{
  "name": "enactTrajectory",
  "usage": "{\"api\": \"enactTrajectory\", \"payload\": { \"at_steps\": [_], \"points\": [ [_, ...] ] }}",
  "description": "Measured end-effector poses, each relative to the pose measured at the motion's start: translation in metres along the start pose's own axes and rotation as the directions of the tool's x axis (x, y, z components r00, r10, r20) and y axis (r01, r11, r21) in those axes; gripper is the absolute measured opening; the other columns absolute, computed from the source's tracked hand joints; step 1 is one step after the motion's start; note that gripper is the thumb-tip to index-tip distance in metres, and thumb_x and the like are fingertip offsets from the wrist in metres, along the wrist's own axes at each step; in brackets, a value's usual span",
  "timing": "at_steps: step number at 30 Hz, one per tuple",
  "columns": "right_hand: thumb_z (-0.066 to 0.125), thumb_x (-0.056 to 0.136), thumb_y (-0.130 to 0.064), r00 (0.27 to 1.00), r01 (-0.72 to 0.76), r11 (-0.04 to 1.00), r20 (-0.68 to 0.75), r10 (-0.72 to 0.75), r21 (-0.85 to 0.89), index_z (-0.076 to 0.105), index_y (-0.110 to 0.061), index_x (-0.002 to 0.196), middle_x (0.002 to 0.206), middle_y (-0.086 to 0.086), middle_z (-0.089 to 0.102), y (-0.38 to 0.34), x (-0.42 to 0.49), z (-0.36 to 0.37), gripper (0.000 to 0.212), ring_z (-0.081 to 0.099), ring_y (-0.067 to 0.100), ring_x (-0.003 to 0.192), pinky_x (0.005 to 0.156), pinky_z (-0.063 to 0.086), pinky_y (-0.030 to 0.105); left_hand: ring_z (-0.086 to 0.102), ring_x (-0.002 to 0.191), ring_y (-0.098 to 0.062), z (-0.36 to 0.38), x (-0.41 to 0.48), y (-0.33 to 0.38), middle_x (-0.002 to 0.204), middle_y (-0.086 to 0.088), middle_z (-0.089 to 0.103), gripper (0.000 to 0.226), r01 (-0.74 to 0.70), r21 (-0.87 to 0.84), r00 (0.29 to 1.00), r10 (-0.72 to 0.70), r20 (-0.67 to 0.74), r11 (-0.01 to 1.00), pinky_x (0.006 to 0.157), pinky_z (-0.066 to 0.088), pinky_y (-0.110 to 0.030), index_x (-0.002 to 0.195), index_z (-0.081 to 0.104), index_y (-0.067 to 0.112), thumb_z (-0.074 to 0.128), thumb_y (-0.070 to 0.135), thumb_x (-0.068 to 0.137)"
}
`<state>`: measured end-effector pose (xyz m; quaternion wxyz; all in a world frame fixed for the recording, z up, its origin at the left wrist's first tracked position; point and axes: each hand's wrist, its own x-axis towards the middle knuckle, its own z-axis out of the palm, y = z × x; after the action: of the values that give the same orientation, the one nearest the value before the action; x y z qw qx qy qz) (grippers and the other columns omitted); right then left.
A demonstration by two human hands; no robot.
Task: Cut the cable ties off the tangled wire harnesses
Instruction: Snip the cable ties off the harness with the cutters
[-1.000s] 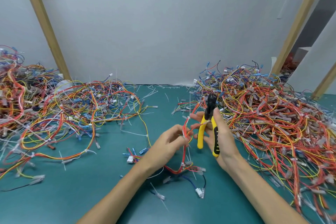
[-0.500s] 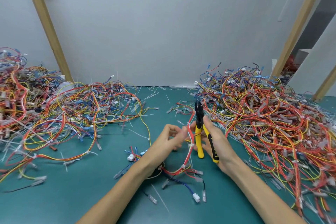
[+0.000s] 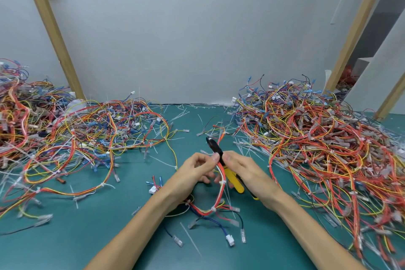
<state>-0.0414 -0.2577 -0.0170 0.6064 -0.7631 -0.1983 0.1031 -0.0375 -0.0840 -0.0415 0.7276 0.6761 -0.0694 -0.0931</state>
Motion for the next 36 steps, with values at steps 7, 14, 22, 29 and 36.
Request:
{"api": "enactTrajectory", "payload": {
  "at_steps": [7, 14, 22, 29, 36],
  "points": [
    [0.051, 0.085, -0.059, 0.995, -0.081, 0.997, -0.059, 0.082, 0.021, 0.074, -0.016, 0.096, 0.111, 0.004, 0.057, 0.000, 0.000, -0.003, 0.050, 0.063, 0.036, 0.098, 0.071, 0.057, 0.034, 0.063, 0.081, -0.004, -0.002, -0.006, 0.008, 0.086, 0.008, 0.071, 0.017, -0.049, 0.226, 0.992, 0.020, 0.128, 0.973, 0.071, 0.047, -0.019, 0.098, 0.066, 0.014, 0.070, 0.028, 0.089],
    [0.063, 0.076, -0.063, 0.936, -0.083, 0.986, -0.328, 0.126, 0.142, 0.074, -0.020, 0.085, 0.069, 0.004, 0.061, 0.013, 0.008, -0.010, 0.046, 0.063, 0.020, 0.066, 0.062, 0.054, 0.041, 0.072, 0.074, -0.017, -0.003, -0.003, 0.003, 0.094, -0.021, 0.070, 0.020, -0.004, -0.004, 0.984, 0.003, -0.177, 1.000, 0.076, 0.059, -0.026, 0.110, 0.062, -0.008, 0.062, -0.005, 0.090],
    [0.060, 0.080, -0.032, 0.862, 0.153, 0.984, -0.474, -0.178, -0.091, 0.064, -0.032, 0.097, 0.079, -0.002, 0.061, 0.027, 0.010, -0.021, 0.017, 0.059, 0.020, 0.076, 0.075, 0.048, 0.028, 0.068, 0.068, -0.022, -0.007, -0.001, 0.002, 0.079, -0.007, 0.069, 0.020, 0.011, -0.073, 0.979, -0.026, -0.204, 0.997, 0.060, 0.058, -0.022, 0.099, 0.064, 0.003, 0.048, -0.008, 0.096],
    [0.055, 0.086, -0.046, 0.907, 0.055, 0.860, -0.334, -0.256, -0.507, 0.048, -0.043, 0.118, 0.106, -0.016, 0.059, 0.036, 0.010, -0.014, 0.033, 0.054, 0.001, 0.098, 0.083, 0.037, 0.017, 0.062, 0.068, -0.014, -0.013, 0.003, -0.003, 0.079, -0.006, 0.067, 0.020, -0.012, -0.099, 0.987, -0.004, -0.163, 0.995, 0.067, 0.052, -0.023, 0.102, 0.066, 0.004, 0.048, -0.004, 0.097],
    [0.057, 0.080, -0.043, 0.846, -0.025, 0.937, -0.507, -0.165, -0.348, 0.061, -0.020, 0.081, 0.066, -0.002, 0.062, 0.035, 0.011, -0.021, 0.023, 0.052, 0.011, 0.059, 0.060, 0.041, 0.024, 0.063, 0.069, -0.011, -0.015, 0.003, -0.005, 0.076, -0.001, 0.069, 0.020, -0.036, -0.108, 0.992, 0.023, -0.121, 0.994, 0.065, 0.052, -0.019, 0.103, 0.066, 0.006, 0.049, -0.002, 0.097]
  ]
}}
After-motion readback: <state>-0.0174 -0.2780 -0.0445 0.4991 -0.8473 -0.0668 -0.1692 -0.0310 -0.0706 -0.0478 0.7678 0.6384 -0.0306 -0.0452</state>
